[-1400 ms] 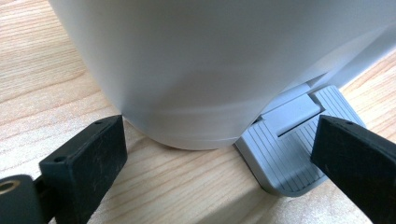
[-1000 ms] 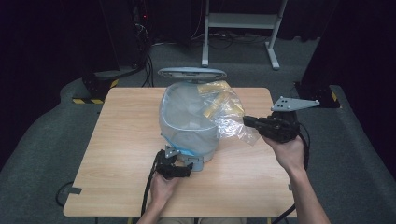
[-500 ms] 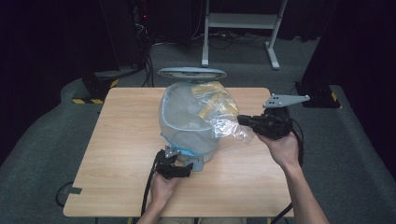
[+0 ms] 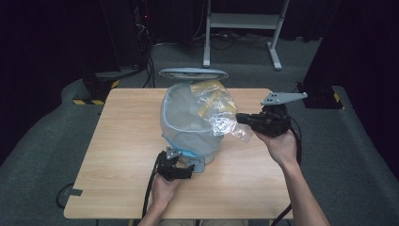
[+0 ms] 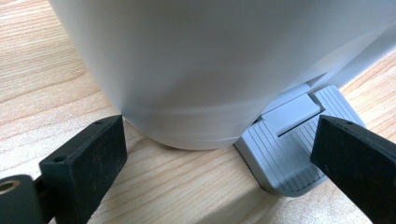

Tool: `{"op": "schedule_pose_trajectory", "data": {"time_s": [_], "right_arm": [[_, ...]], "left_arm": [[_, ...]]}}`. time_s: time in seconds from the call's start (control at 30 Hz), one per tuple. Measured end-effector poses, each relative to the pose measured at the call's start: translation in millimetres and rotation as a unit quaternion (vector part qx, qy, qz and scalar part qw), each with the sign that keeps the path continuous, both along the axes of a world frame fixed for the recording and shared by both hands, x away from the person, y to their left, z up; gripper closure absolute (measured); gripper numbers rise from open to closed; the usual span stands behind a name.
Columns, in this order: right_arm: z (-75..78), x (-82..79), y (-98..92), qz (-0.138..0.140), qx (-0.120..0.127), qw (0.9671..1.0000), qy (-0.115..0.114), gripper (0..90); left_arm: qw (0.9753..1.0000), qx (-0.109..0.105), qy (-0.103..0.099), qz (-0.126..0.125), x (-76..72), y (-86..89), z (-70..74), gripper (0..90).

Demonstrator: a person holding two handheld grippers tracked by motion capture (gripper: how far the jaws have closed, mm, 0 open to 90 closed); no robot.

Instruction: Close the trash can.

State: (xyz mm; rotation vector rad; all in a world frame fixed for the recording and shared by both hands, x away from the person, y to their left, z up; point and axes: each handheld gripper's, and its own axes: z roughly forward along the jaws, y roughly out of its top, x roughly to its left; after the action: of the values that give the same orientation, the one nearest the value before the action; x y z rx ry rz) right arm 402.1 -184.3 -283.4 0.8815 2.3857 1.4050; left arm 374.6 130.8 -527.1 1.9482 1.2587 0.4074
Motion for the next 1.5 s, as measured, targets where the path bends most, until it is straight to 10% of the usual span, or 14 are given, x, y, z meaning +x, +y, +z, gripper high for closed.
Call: {"op": "schedule_pose_trajectory", "data": {"time_s": [1.5], "right_arm": [[2.5,33.3,39.0,0.003,-0.030,0.9992,0.028,89.1]], "left_arm": [[1.0000,0.000,0.000,-0.001,0.2,0.2,0.1,3.9]]}}
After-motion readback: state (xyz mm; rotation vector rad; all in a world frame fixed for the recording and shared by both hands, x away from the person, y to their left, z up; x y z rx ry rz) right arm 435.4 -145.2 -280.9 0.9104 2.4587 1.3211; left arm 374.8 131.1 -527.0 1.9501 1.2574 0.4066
